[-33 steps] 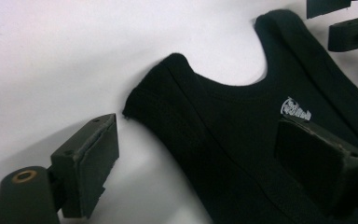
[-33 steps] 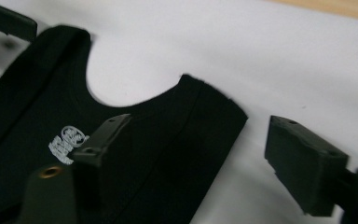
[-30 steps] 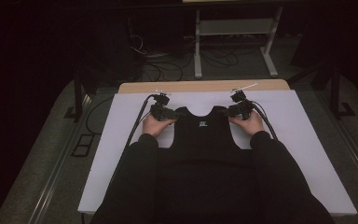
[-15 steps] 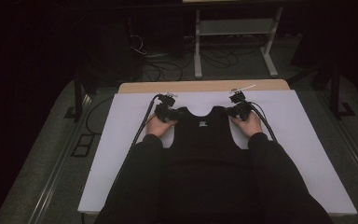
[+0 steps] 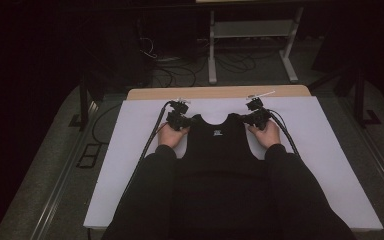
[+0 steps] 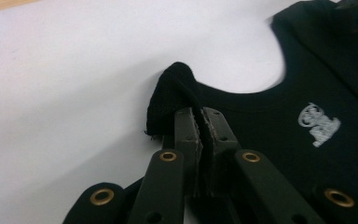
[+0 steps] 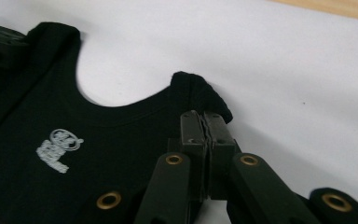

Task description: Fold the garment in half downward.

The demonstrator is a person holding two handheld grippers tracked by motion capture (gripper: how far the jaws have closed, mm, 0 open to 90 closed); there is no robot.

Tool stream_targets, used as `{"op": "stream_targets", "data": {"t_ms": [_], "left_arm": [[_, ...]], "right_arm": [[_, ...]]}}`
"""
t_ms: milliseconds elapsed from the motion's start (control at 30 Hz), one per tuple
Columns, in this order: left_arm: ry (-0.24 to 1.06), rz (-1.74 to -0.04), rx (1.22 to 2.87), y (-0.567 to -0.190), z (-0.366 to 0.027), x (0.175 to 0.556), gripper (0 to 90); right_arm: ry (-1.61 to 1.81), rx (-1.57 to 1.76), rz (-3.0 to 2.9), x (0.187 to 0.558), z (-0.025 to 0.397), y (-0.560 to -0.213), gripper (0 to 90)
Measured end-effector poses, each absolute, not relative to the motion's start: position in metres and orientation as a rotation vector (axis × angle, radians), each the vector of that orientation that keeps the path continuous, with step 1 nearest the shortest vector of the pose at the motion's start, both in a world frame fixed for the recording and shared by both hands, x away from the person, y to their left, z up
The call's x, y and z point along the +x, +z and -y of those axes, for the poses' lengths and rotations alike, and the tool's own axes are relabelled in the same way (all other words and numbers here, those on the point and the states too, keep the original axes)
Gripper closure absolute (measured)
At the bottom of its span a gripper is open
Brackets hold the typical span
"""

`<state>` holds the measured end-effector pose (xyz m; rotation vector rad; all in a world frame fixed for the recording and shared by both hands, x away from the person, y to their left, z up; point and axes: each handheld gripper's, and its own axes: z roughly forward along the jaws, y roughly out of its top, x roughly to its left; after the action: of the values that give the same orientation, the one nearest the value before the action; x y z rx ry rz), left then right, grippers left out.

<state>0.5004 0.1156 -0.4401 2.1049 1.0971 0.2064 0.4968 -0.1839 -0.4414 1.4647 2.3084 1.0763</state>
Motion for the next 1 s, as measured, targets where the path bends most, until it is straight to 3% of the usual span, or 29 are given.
{"op": "stream_targets", "data": {"t_ms": [633,1000], "left_arm": [[0.243,-1.014,2.064,-0.417,-0.125,0.476,84.2],[0.235,-0.967,2.026,-0.415,-0.129,0.439,84.2]], "right_arm": [[1.228,1.415,-2.288,0.47,0.199,-0.427,87.0],[1.297,1.347,-2.302,0.436,0.204,-0.407,87.1]]}}
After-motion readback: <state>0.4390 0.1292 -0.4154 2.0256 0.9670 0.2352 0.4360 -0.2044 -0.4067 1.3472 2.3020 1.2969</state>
